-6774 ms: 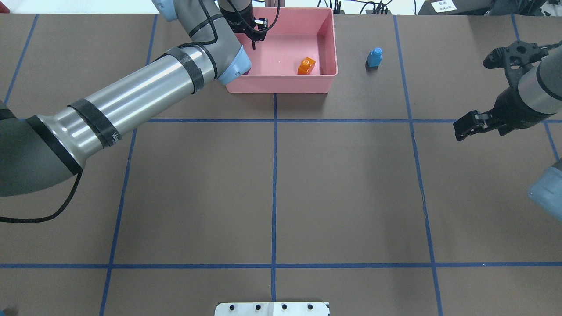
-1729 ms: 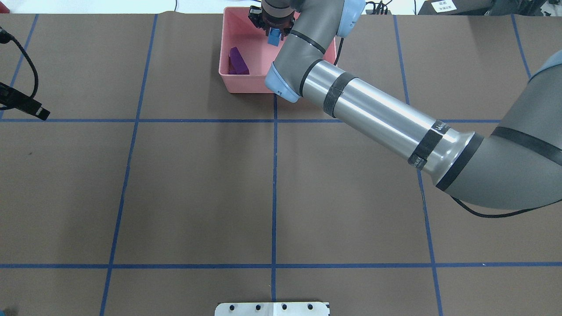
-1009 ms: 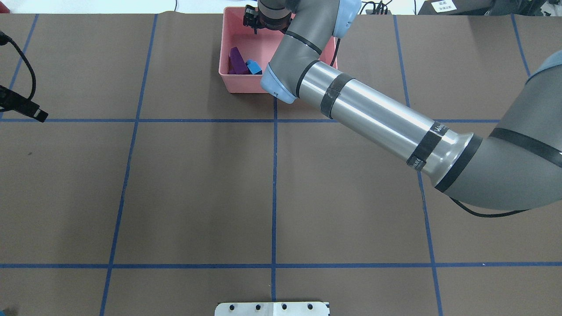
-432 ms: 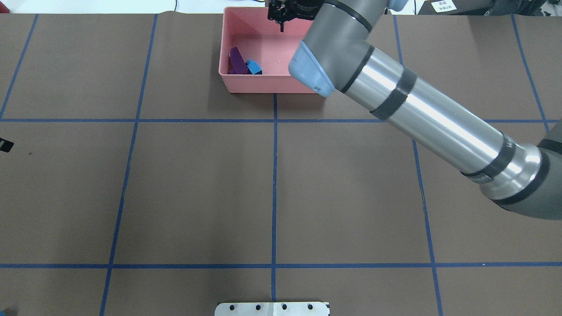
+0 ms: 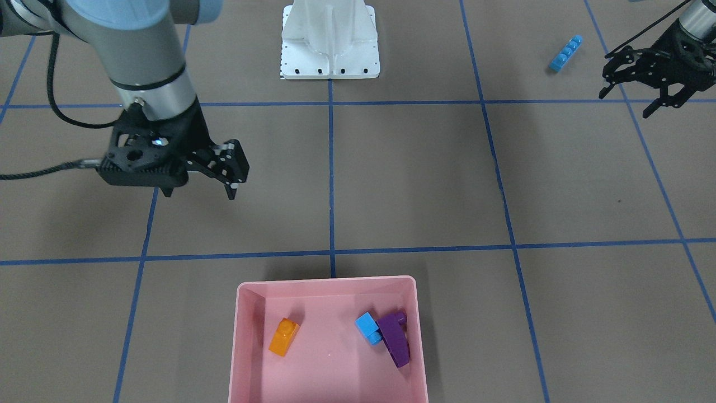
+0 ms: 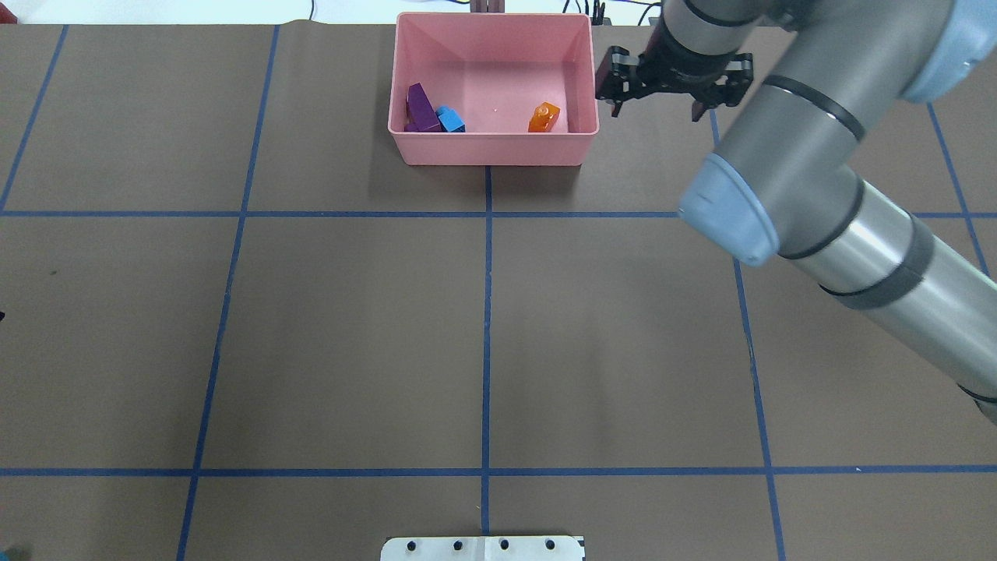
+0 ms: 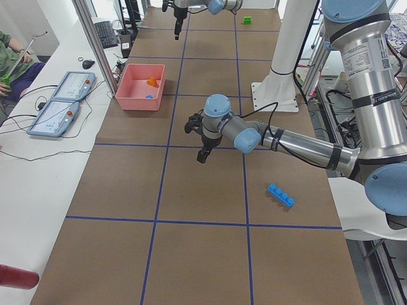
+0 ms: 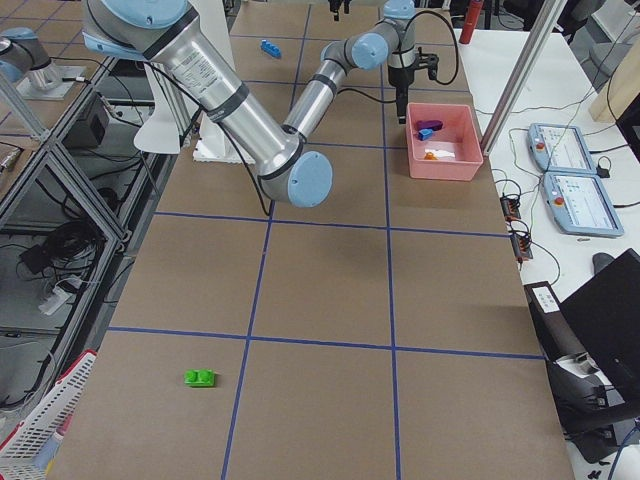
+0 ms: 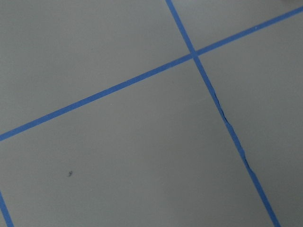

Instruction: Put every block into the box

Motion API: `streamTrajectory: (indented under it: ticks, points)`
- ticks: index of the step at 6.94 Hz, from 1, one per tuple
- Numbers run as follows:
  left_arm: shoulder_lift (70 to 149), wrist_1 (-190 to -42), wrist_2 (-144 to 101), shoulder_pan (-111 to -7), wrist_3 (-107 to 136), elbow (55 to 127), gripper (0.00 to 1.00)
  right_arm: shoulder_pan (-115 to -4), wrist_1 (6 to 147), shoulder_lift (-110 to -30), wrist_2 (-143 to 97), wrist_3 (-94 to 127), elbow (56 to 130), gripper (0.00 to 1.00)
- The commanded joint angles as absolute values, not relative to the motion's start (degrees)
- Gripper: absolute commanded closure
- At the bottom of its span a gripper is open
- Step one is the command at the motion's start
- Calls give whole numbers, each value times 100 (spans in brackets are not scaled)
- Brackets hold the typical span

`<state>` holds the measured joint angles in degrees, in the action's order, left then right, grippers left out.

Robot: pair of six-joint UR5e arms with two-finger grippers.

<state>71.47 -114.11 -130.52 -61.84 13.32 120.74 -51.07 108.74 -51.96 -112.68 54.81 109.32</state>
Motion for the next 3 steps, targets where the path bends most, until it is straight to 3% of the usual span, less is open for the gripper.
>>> streamTrajectory:
  ticks: [1, 3]
  points:
    - [6891, -11716, -12363, -4921, 1641, 12085, 0, -5124, 10907, -6691, -11285, 4907, 12256, 0]
    - [6438, -11716, -11683, -3549, 1775, 12381, 0, -5124, 10751, -7589, -11276, 4808, 12873, 0]
